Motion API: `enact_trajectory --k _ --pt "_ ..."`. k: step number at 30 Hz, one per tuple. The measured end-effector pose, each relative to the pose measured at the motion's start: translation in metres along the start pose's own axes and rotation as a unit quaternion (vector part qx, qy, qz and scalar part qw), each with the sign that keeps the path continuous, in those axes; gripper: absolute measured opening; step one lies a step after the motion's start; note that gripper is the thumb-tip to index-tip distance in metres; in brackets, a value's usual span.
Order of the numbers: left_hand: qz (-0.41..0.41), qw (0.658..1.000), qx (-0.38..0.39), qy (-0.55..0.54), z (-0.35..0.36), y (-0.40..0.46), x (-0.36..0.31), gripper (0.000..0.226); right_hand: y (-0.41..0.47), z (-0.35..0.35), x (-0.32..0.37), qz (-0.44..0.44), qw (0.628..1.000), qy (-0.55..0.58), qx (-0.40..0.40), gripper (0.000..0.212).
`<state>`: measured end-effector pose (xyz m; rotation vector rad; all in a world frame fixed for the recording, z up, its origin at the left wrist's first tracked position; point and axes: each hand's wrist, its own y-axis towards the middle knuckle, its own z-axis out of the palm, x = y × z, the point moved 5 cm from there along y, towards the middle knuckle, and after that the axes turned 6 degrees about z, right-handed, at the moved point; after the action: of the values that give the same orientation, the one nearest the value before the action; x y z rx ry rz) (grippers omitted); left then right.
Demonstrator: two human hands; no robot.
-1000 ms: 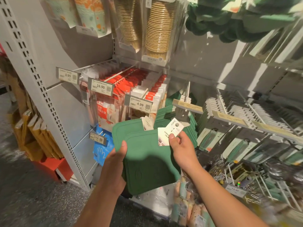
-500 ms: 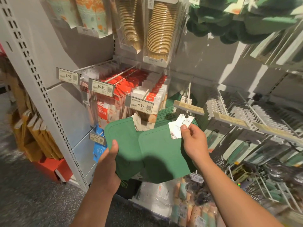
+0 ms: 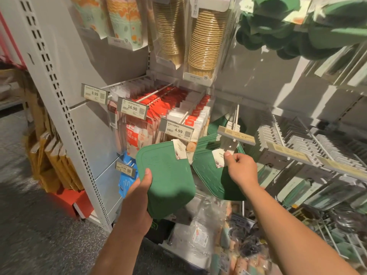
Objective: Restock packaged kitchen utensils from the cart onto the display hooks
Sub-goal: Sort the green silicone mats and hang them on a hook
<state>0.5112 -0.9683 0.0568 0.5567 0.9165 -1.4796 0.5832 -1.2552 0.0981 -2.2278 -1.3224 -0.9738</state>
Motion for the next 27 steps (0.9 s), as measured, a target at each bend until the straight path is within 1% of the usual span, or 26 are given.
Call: enact_trajectory --k 3,6,8,9,11,12,14,16,18,20,21,24,27 --pt "-0.008 1.000 0.005 0.005 0.003 -0.004 0.001 0.029 0.010 -0.005 0.006 0.044 0.999 -0.026 -0.003 0.055" --pt "-0.014 1.000 0.010 0.006 0.004 -0.008 0.000 0.029 0.012 -0.005 0.006 0.059 0.997 -0.058 -0.002 0.054" --pt "-0.013 1.000 0.010 0.007 0.004 -0.009 -0.002 0.029 0.008 -0.004 0.007 0.046 0.995 -0.085 -0.002 0.053" --pt "-0.013 1.000 0.008 0.008 0.004 -0.009 -0.002 0.028 0.004 -0.004 0.009 0.028 0.992 -0.120 -0.003 0.050" --pt "-0.012 1.000 0.005 0.011 0.005 -0.010 -0.002 0.027 -0.004 -0.003 0.015 -0.006 0.980 -0.198 0.004 0.036" --pt "-0.013 1.000 0.004 0.012 0.006 -0.010 -0.001 0.028 -0.009 -0.002 0.017 -0.013 0.976 -0.218 0.012 0.033" --pt "-0.018 1.000 0.007 0.015 0.006 -0.010 0.000 0.029 -0.018 0.000 0.015 -0.012 0.974 -0.224 0.024 0.051" --pt "-0.025 0.999 0.009 0.018 0.007 -0.010 0.002 0.030 -0.029 0.003 0.011 -0.015 0.983 -0.183 0.017 0.065" --pt "-0.035 0.999 0.016 0.012 0.007 -0.010 0.004 0.034 -0.043 0.006 0.009 -0.036 0.992 -0.117 -0.007 0.070" --pt "-0.047 0.998 0.032 0.000 0.010 -0.013 0.006 0.037 -0.056 0.010 0.011 -0.069 0.996 -0.047 -0.026 0.063" --pt "-0.051 0.998 0.038 -0.009 0.012 -0.014 0.006 0.039 -0.060 0.013 0.012 -0.078 0.997 -0.017 -0.021 0.058" --pt "-0.049 0.996 0.062 -0.036 0.018 -0.018 0.007 0.042 -0.067 0.023 0.014 -0.047 0.996 0.059 0.037 0.047" --pt "-0.056 0.992 0.098 -0.064 0.025 -0.024 0.006 0.045 -0.069 0.038 0.008 0.042 0.979 0.167 0.109 0.045"
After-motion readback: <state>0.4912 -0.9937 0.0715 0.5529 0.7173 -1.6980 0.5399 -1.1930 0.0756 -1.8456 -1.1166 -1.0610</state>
